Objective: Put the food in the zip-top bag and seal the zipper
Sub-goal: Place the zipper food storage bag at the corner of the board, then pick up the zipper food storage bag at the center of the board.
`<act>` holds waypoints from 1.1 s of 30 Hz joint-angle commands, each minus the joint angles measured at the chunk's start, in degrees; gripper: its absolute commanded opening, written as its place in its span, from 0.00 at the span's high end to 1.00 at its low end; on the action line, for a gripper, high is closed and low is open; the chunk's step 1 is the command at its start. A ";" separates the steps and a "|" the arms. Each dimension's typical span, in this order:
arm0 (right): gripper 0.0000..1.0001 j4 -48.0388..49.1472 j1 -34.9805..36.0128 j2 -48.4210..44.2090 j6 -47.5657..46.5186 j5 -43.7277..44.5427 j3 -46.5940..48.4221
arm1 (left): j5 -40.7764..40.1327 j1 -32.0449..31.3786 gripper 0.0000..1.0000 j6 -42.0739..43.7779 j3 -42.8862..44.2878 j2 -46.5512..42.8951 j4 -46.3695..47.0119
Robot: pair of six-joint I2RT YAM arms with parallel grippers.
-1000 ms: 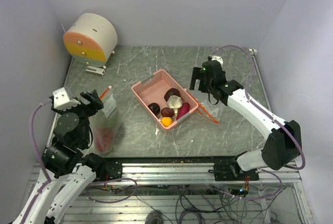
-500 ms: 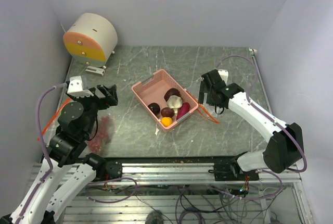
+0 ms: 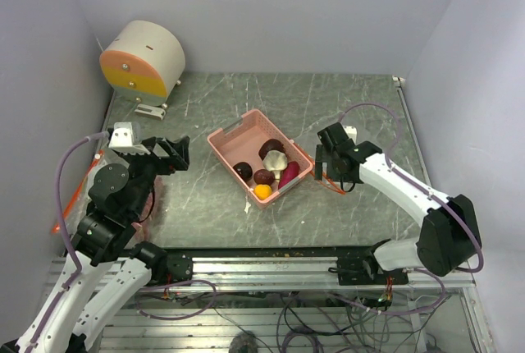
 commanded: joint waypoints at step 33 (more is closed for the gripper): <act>0.98 21.74 0.05 4.16 -4.46 22.27 -1.62 | 2.31 0.24 0.01 2.41 0.65 -0.63 0.07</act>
